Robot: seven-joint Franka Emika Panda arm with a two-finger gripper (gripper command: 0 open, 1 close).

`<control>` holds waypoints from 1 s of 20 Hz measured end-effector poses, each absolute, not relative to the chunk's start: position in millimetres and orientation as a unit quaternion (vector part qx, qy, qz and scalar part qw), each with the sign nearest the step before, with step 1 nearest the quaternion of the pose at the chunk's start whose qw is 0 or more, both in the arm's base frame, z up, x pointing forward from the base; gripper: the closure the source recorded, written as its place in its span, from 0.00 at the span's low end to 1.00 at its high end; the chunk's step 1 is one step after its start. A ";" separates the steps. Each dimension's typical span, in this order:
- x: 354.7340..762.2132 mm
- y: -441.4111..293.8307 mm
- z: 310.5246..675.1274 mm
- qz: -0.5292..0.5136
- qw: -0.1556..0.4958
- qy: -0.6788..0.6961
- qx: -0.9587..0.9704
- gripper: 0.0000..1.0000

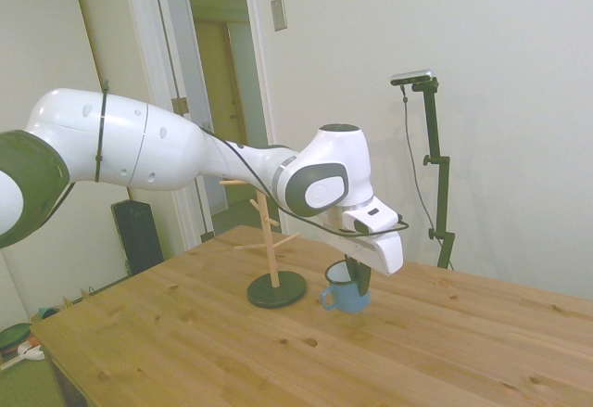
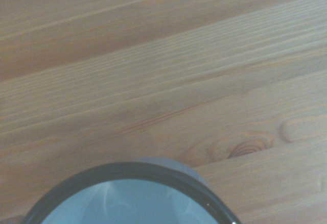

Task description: Hang the mug

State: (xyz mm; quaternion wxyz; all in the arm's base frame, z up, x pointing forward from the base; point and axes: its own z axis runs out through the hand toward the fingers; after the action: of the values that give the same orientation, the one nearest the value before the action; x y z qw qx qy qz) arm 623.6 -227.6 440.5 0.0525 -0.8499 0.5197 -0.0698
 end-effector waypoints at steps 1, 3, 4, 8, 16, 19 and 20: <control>620.7 -229.2 448.4 -0.075 0.055 0.521 -0.849 1.00; 614.6 -229.5 467.4 -0.083 0.059 0.521 -0.847 1.00; 611.3 -228.7 478.4 -0.087 0.062 0.520 -0.847 1.00; 599.8 -220.9 512.3 -0.094 0.071 0.515 -0.849 1.00; 599.8 -186.8 541.6 -0.108 0.077 0.500 -0.856 1.00; 602.3 -170.2 548.3 -0.111 0.078 0.498 -0.856 1.00; 603.5 -163.9 550.7 -0.113 0.079 0.497 -0.857 1.00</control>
State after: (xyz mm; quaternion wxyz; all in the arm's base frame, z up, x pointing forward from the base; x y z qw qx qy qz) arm 603.5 -163.9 550.7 0.0786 -0.8566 0.4973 -0.1126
